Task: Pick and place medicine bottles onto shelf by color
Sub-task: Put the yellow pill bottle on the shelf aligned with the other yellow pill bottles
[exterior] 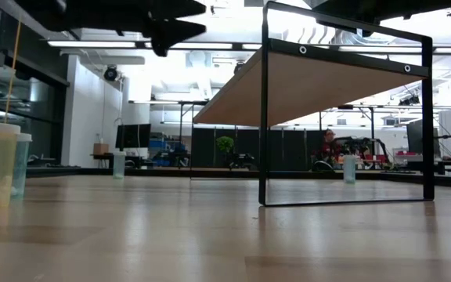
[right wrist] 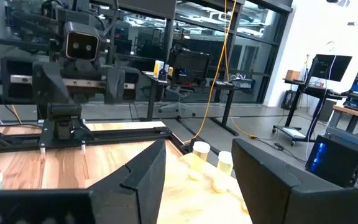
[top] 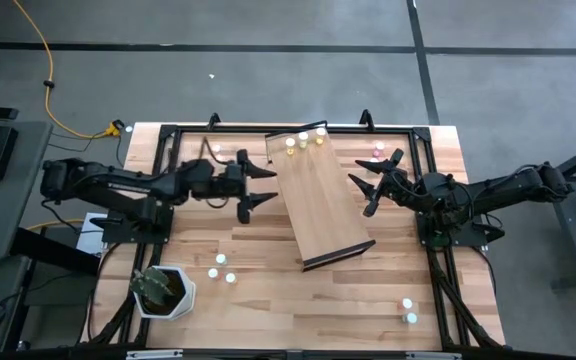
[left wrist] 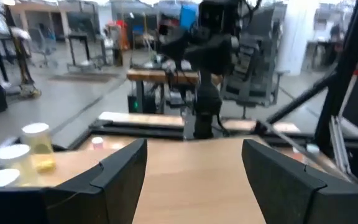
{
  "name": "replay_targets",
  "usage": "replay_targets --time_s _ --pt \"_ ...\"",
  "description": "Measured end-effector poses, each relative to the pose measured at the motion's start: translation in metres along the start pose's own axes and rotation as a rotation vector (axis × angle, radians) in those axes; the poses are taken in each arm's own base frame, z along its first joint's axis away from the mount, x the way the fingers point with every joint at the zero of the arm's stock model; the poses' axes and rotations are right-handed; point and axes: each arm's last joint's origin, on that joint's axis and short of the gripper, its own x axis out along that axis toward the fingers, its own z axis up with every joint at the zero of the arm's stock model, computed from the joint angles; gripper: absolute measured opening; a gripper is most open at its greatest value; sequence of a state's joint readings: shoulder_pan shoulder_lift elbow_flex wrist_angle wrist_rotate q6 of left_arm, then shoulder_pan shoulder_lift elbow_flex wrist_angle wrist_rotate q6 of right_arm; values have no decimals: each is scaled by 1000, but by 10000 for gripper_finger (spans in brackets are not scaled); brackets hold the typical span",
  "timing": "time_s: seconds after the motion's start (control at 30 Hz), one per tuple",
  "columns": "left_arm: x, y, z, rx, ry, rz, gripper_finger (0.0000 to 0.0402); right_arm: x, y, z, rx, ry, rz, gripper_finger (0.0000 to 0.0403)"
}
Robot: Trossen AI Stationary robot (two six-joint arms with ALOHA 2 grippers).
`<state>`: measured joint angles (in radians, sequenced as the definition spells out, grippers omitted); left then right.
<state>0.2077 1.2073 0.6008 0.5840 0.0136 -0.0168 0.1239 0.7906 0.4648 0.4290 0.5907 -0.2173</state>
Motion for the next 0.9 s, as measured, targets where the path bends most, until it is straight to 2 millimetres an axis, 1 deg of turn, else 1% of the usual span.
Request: replay_targets --time_s 0.07,0.13,0.2,0.27,0.33,0.4,0.53,0.7,0.8,0.9 --pt "11 -2 -1 -9 74 -26 252 0 0 0 0 0 0 177" --pt "22 -7 -2 0 203 -58 252 0 0 0 -1 0 0 177" --pt "29 -15 6 35 345 -112 252 0 0 0 -5 1 0 177" --pt "33 -26 16 70 488 -173 252 0 0 0 -4 1 0 177" --pt "31 -39 27 97 634 -239 252 0 0 0 -2 3 0 177" --pt "26 -54 37 111 741 -303 252 0 0 0 -3 3 1 177" --pt "11 -81 44 92 941 -336 252 0 0 0 -3 3 1 177" --pt "-7 -104 37 117 1088 -298 252 0 0 -1 -3 4 1 177" --pt "-10 -117 29 130 1133 -302 252 0 0 -1 -4 7 1 177" --pt "-9 -131 23 137 1147 -327 252 0 0 -1 -6 8 2 177"
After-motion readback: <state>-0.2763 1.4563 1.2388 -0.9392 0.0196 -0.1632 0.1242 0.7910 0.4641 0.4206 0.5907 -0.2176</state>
